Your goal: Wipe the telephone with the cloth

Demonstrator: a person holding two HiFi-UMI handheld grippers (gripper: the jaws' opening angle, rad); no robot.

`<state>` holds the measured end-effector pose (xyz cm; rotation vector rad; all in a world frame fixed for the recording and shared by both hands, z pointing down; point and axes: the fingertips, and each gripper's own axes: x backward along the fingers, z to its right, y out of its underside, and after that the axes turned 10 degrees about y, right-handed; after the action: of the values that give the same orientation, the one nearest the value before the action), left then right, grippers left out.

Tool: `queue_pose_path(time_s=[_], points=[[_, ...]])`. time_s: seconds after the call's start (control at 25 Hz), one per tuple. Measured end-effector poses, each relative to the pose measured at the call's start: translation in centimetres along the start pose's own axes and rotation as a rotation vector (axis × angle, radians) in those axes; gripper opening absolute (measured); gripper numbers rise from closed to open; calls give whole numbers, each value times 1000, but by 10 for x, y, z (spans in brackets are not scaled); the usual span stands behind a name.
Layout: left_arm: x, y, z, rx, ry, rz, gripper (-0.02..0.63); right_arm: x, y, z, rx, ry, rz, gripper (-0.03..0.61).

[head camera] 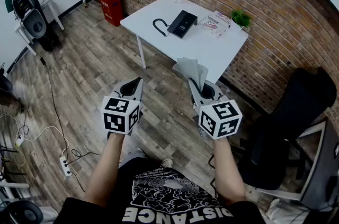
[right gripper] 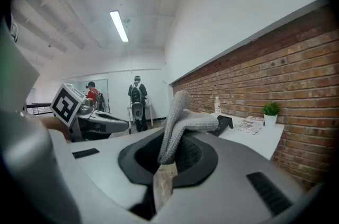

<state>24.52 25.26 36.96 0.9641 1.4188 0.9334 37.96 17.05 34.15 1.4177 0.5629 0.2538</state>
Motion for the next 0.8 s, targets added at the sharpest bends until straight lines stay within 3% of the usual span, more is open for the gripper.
queue_pose_path(time_s=[0.36,0.8], points=[[-16,4,-32,23,31,10,6,-30,12,-4,-3,23,-44,11],[-70,-10,-131,33,133,3,6,-130,3,-16,-23,104,-96,11]])
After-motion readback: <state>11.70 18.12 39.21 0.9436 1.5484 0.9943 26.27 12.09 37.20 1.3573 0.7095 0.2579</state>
